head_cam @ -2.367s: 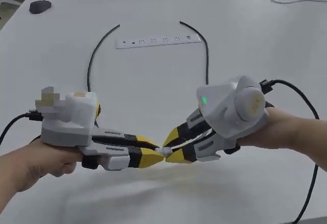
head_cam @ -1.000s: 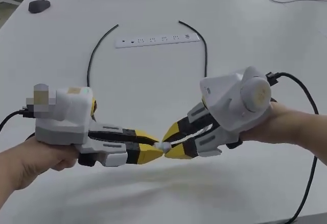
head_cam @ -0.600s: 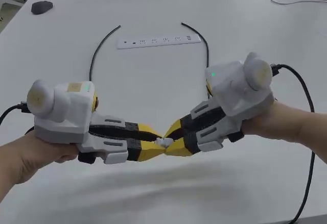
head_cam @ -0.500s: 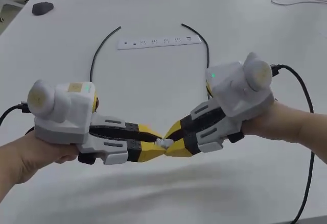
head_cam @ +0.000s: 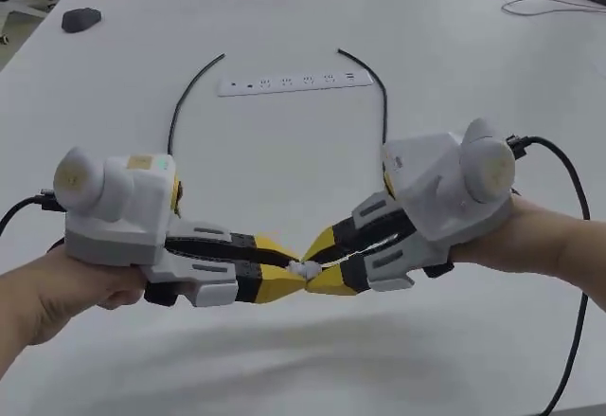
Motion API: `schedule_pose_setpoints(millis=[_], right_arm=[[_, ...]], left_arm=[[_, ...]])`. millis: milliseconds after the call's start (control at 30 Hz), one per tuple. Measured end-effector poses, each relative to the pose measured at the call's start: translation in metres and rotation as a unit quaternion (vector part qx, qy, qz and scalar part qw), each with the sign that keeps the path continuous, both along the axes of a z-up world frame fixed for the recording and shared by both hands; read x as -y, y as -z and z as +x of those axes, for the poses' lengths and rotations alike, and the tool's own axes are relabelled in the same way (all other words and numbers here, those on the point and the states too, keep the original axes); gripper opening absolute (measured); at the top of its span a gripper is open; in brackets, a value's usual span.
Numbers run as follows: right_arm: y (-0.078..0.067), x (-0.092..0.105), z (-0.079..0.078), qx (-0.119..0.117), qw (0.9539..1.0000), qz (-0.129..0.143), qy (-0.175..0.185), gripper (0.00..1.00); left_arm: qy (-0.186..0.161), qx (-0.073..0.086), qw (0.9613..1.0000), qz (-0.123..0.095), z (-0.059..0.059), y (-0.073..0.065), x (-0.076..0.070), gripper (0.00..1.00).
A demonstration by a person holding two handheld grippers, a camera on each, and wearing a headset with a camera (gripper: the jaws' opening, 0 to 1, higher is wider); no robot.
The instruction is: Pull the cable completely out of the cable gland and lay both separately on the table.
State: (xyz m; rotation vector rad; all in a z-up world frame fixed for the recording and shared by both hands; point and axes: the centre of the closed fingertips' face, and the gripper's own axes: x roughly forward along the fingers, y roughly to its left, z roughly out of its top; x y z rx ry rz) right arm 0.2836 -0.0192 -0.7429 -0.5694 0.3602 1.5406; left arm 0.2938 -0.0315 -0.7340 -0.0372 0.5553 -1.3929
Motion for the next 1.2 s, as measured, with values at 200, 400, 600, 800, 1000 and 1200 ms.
schedule_pose_setpoints(millis=[200,400,600,800,1000,1200], right_arm=[[0.001,-0.001,0.003,0.045,0.9989,-0.009,-0.008,0.07],[-0.001,0.001,0.007,0.039,0.9992,-0.006,-0.005,0.08],[-0.002,0.008,0.0,-0.134,0.9897,0.021,0.046,0.26],[-0.014,0.009,0.012,-0.199,0.9727,0.083,0.085,0.19],[-0.018,0.007,0.008,-0.222,0.9674,0.092,0.079,0.15],[-0.018,0.003,0.001,-0.233,0.966,0.088,0.071,0.09]], left_arm=[[-0.025,-0.049,0.9985,-0.006,0.003,0.001,-0.001,0.15],[-0.018,-0.023,0.9995,-0.008,0.002,-0.002,0.0,0.15],[-0.018,-0.006,0.9998,0.004,0.002,0.002,-0.006,0.15],[0.011,0.058,0.9982,-0.006,-0.002,-0.009,-0.001,0.15],[0.02,0.069,0.9974,-0.006,-0.004,-0.011,0.001,0.15],[0.02,0.075,0.997,-0.005,-0.003,-0.011,0.0,0.15]])
